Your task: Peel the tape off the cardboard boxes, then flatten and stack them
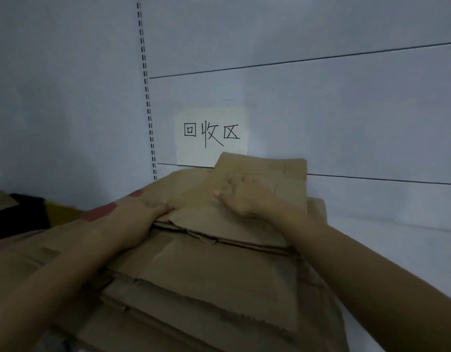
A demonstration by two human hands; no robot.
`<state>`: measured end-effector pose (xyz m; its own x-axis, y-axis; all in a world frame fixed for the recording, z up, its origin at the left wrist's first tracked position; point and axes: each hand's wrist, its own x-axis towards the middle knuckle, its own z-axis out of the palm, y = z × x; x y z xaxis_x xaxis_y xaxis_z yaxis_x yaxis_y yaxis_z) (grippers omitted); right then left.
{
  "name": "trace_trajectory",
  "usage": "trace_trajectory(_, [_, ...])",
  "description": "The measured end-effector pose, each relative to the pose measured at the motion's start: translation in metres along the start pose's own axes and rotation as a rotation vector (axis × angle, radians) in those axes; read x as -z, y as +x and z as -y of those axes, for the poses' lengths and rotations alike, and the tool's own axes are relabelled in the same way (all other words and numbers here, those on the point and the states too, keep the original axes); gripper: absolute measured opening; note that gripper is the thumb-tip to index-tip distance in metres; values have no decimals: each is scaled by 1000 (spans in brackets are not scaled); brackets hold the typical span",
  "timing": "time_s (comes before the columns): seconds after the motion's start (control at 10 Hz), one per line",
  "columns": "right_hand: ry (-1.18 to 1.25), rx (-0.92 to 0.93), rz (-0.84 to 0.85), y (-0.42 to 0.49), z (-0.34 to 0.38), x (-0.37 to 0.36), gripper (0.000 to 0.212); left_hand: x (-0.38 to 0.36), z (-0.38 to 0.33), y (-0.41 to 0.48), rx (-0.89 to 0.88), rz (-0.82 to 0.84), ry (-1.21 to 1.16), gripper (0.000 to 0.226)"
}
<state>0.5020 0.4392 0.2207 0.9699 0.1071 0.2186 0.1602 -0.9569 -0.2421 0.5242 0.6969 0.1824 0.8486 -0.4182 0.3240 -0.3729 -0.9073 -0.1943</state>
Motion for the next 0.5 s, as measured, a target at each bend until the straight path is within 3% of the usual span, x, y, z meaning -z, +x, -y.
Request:
trace_trajectory(0.1, [-166, -85, 145, 17, 15, -20, 75, -2, 3, 4, -94, 19, 71, 55])
trace_trajectory(0.2, [-85, -163, 179, 29, 15, -30, 78, -11, 13, 6, -183, -33, 104, 57])
trace_trajectory(0.3, [-89, -195, 187, 25, 16, -31, 76, -11, 22, 4, -217, -23, 0, 87])
trace_trajectory(0.4, [-164, -223, 197, 21, 28, -29, 73, 2, 23, -1, -204, 237, 6, 100])
trace_trajectory(0.5, [-247, -55, 131, -6, 58, -4, 52, 21, 24, -2, -160, 413, -212, 118])
